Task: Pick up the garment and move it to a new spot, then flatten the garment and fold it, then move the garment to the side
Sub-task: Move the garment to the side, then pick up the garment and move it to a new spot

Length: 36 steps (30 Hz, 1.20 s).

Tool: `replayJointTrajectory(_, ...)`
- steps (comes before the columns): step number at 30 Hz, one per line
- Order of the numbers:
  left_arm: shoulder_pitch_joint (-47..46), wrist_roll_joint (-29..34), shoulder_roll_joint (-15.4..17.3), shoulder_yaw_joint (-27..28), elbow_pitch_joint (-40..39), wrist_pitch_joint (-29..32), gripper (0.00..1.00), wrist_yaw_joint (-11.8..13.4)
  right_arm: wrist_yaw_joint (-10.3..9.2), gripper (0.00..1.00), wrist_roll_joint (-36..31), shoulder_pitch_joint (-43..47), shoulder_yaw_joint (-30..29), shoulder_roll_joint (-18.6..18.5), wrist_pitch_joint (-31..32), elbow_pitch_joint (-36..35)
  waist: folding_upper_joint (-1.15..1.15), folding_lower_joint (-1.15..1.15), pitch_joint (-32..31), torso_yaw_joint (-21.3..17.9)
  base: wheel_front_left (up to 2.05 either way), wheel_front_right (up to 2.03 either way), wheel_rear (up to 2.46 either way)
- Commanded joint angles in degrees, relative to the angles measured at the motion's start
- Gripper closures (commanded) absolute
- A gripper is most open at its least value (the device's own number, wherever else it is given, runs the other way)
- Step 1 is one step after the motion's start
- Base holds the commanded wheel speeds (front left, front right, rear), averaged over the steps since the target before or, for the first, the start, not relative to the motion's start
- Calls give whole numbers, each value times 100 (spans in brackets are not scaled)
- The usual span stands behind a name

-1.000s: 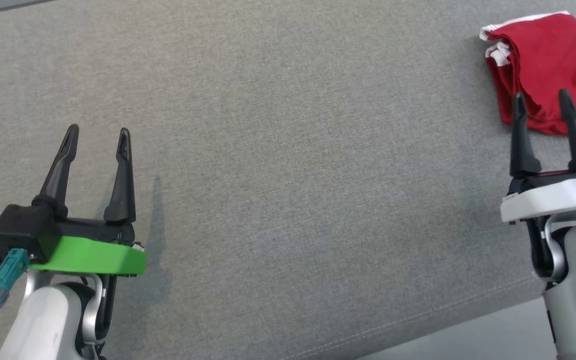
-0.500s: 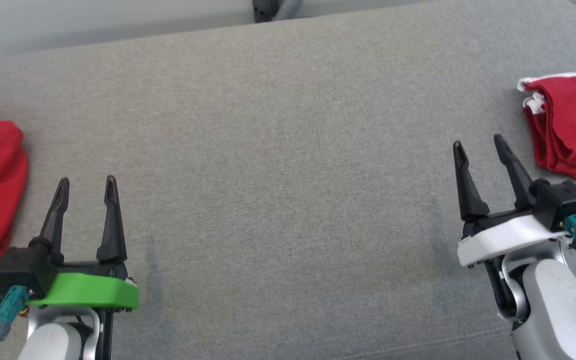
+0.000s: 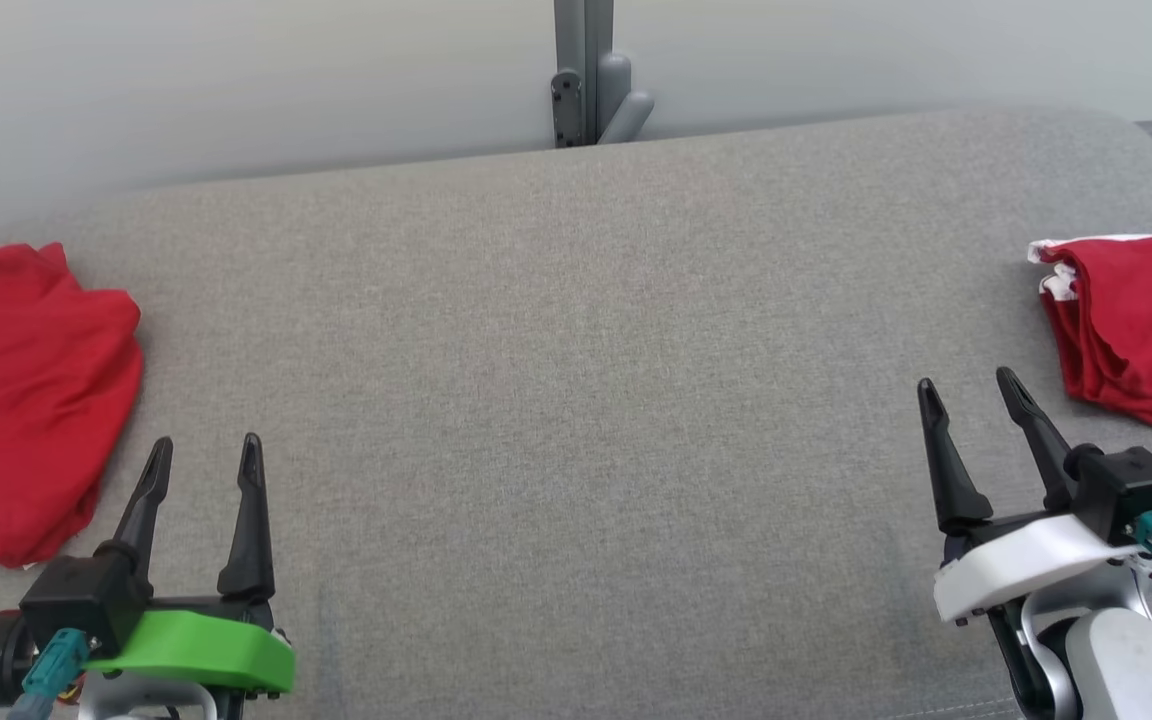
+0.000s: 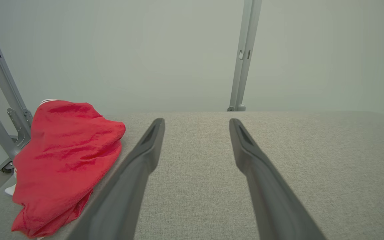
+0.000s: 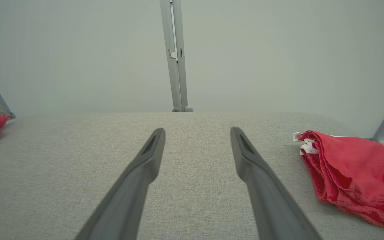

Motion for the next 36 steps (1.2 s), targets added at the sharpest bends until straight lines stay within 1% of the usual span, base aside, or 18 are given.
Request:
replayJointTrajectory(1,106,-33,51,7,-30,23,0,43,-10,0,-42,107,-57,12,35,-74,0,1,-137,-31,0,0,0)
replayJointTrajectory(5,232,-50,54,-22,-103,80,0,95,-10,0,-17,305,-171,71,108,-216,0,1,-231,-74,0,0,0)
replayJointTrajectory(16,253,-80,106,-72,-200,174,0,105,-10,0,-70,530,-304,192,254,-519,0,1,-260,-107,0,0,0)
replayJointTrajectory(36,169,-103,143,-120,-202,165,0,154,-10,0,6,585,-391,233,278,-577,0,1,-233,-75,0,0,0)
